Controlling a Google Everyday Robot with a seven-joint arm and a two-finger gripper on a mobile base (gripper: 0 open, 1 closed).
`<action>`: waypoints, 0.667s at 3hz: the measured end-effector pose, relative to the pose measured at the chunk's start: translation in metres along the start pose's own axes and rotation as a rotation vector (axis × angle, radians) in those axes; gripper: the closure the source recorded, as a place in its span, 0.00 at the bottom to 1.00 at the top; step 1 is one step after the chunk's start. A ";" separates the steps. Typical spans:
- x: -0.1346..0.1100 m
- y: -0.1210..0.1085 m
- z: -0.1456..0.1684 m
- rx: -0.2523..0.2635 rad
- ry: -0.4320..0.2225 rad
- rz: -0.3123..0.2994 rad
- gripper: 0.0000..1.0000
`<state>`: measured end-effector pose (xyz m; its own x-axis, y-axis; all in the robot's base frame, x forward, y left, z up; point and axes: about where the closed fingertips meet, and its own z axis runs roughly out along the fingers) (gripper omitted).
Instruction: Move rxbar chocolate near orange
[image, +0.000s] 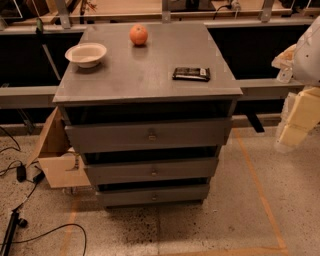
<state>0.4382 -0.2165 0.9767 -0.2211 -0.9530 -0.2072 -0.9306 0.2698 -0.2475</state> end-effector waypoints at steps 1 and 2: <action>0.000 0.000 0.000 0.000 0.000 0.000 0.00; 0.001 -0.023 0.007 0.050 -0.059 0.006 0.00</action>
Offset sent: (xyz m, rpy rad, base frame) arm 0.0865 -0.0243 -0.0047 0.1700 -0.2139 -0.0063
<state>0.4620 -0.2224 0.9758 -0.2079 -0.9417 -0.2644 -0.9130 0.2838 -0.2930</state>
